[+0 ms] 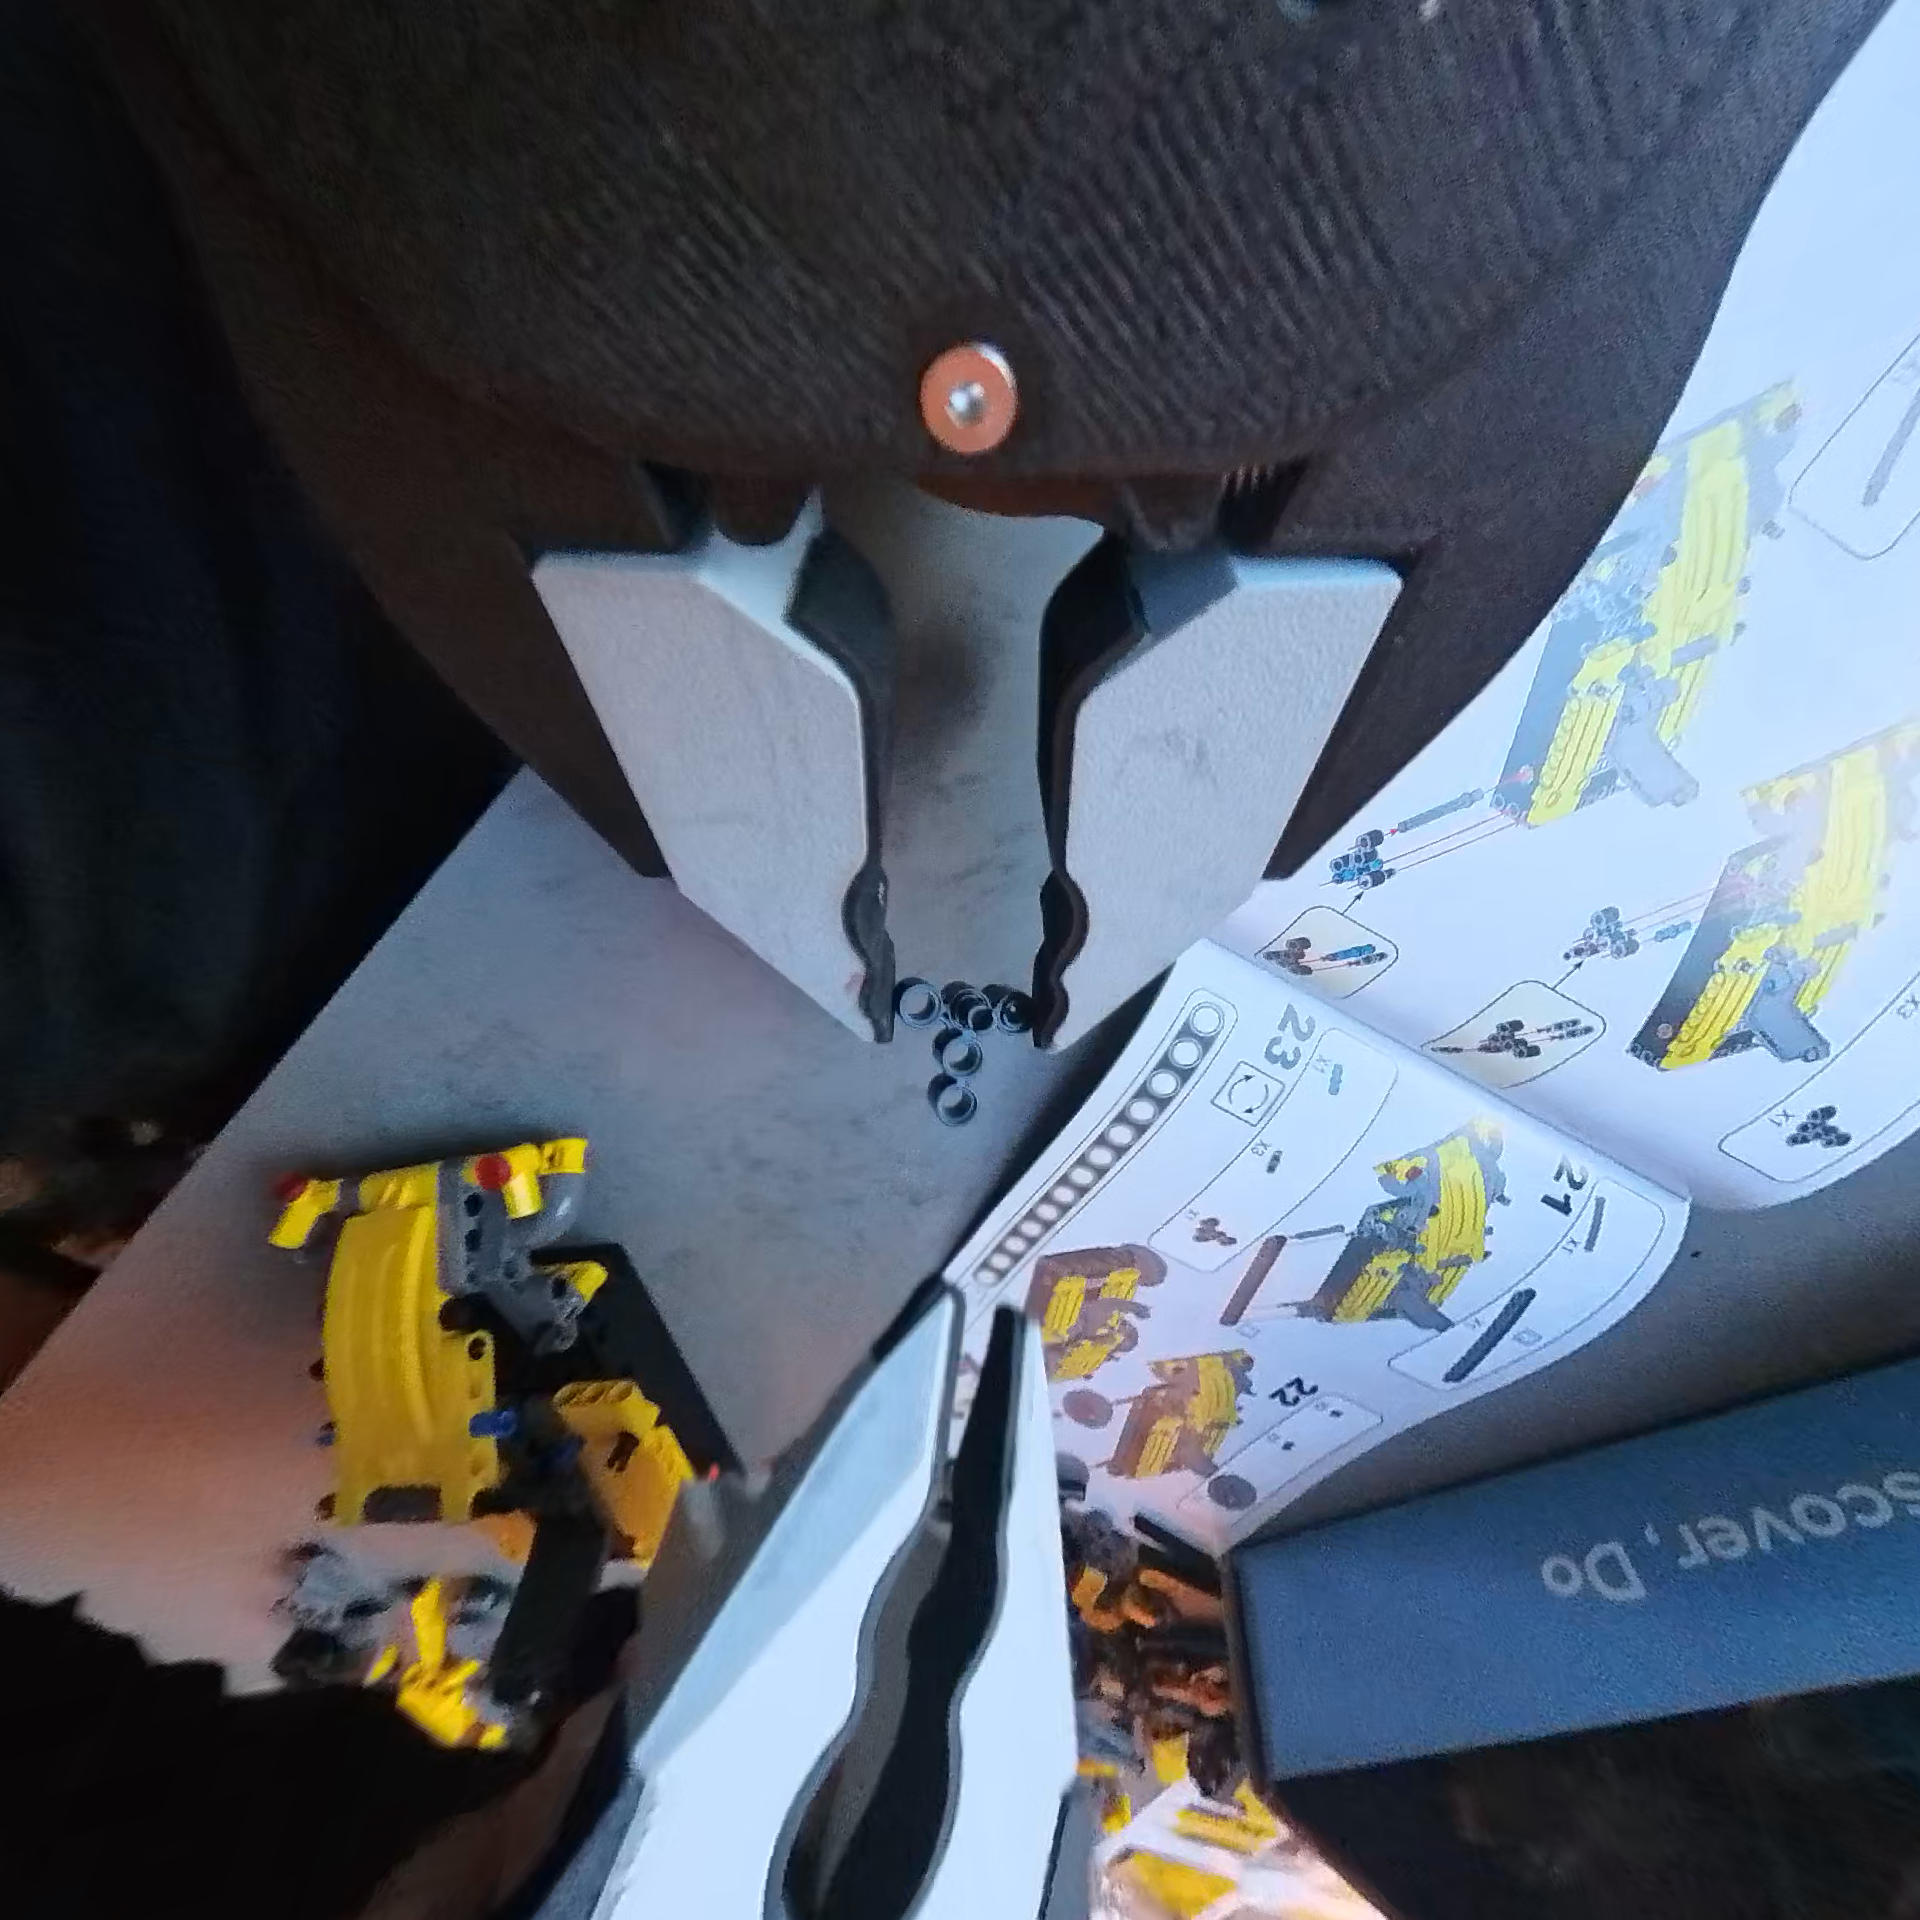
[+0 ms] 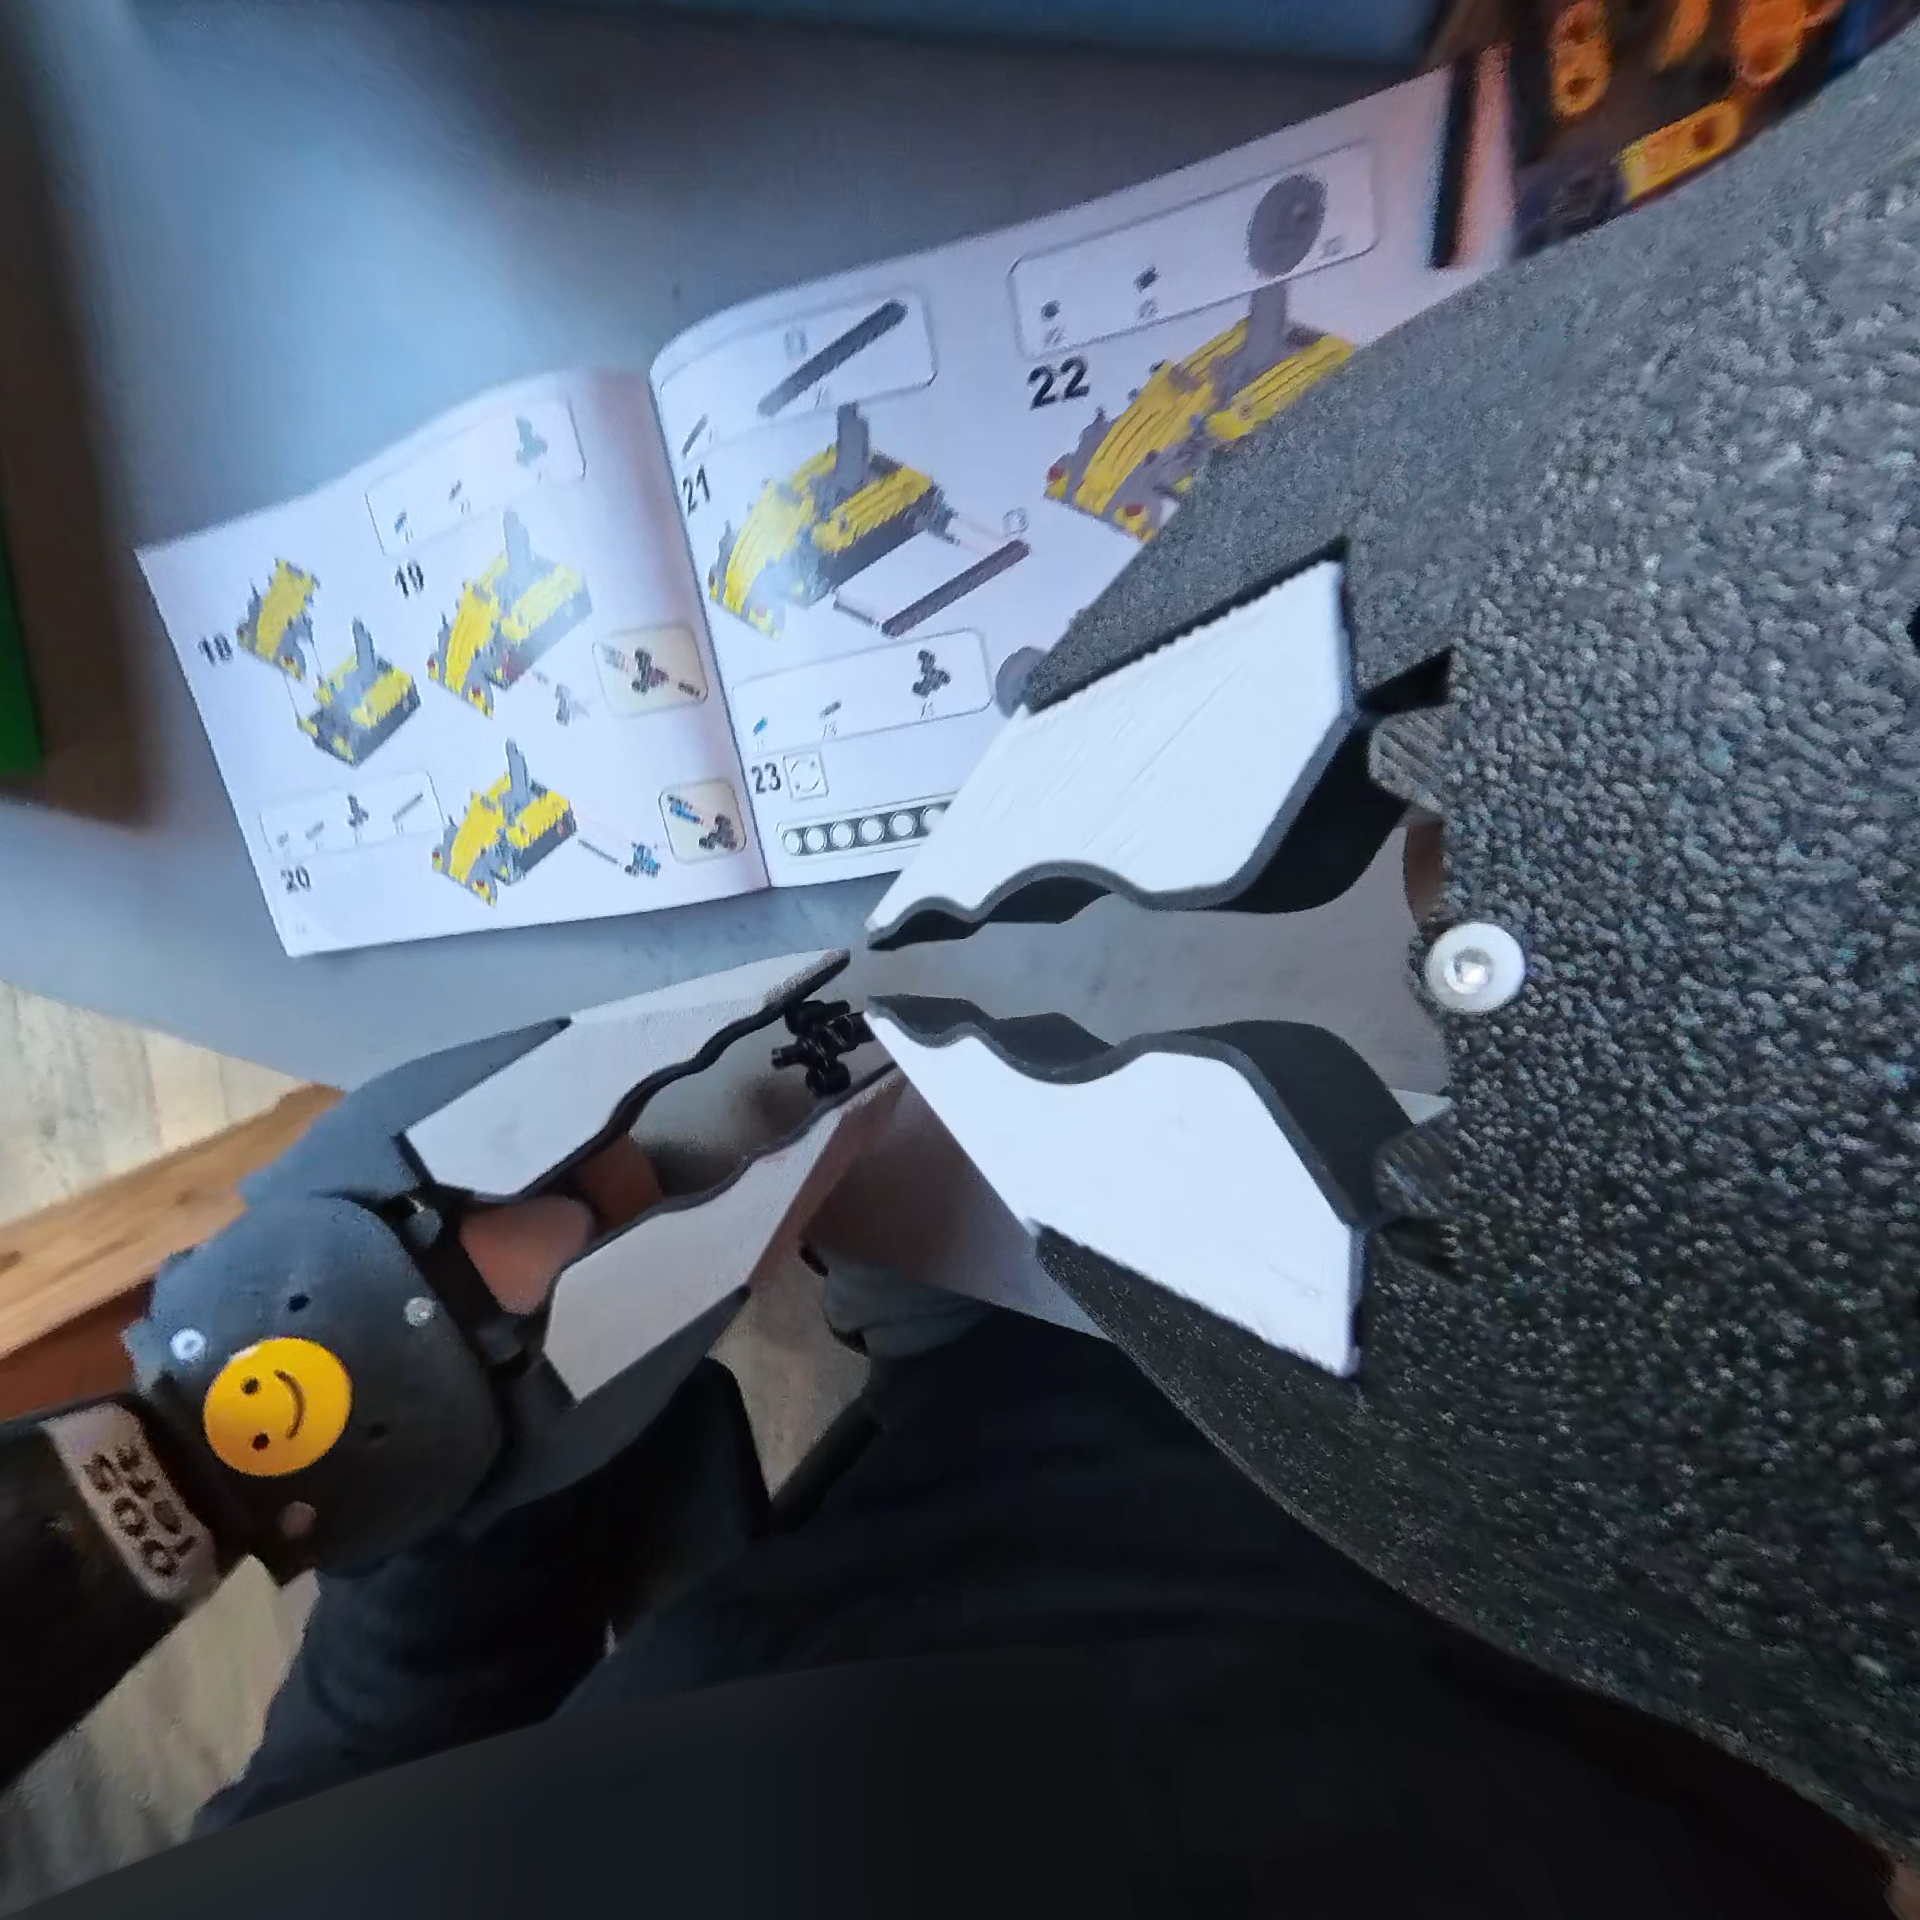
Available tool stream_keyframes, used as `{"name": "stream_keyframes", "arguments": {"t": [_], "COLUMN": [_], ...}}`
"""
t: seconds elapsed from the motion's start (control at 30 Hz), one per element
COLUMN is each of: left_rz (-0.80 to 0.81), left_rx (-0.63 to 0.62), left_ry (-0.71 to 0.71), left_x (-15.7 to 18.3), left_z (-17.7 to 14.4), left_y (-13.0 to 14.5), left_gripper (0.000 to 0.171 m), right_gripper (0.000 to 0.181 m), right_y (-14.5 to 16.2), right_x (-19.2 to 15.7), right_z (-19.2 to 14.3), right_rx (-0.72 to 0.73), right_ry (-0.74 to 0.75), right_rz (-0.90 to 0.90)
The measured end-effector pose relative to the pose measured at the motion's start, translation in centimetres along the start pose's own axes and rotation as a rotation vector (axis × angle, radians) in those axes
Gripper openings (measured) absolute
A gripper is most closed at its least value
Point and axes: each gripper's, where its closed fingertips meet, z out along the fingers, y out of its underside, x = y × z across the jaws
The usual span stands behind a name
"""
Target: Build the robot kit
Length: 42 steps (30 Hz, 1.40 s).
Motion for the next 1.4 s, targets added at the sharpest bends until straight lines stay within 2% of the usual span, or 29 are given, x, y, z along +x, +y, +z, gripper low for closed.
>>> {"name": "stream_keyframes", "arguments": {"t": [0.2, 0.33, 0.5, 0.63, 0.87, 1.0, 1.17, 1.27, 1.4], "left_rz": [0.122, 0.094, 0.084, 0.068, 0.082, 0.064, 0.022, 0.058, 0.075], "left_rx": [-0.166, -0.166, -0.165, -0.188, -0.243, -0.244, -0.181, -0.183, -0.220], "left_ry": [-0.114, -0.132, -0.143, -0.135, -0.125, -0.127, -0.128, -0.139, -0.095], "left_x": [-0.2, 0.4, 1.4, 2.0, 2.3, 2.2, 2.4, 2.6, 2.5], "left_z": [1.3, 1.7, 2.2, 2.8, 3.0, 2.5, 2.7, 2.8, 2.6], "left_y": [1.9, 1.7, 1.6, 1.4, 1.3, 1.7, 1.5, 1.5, 1.7], "left_gripper": [0.024, 0.024, 0.024, 0.026, 0.034, 0.042, 0.048, 0.050, 0.048], "right_gripper": [0.009, 0.006, 0.011, 0.013, 0.011, 0.011, 0.026, 0.029, 0.028], "right_y": [0.6, -0.1, -0.7, 2.2, 9.5, 13.4, 19.3, 20.3, 20.0], "right_x": [-0.1, 0.3, 0.9, 1.0, 0.2, 0.5, 0.9, 0.5, 0.9], "right_z": [-3.2, -6.5, -12.1, -15.5, -18.2, -21.0, -23.9, -24.9, -24.2], "right_rx": [0.068, 0.182, 0.317, 0.373, 0.378, 0.371, 0.277, 0.259, 0.187], "right_ry": [0.111, 0.207, 0.354, 0.431, 0.520, 0.646, 0.806, 0.841, 0.808], "right_rz": [0.011, 0.031, 0.047, 0.128, 0.246, 0.320, 0.401, 0.388, 0.339]}}
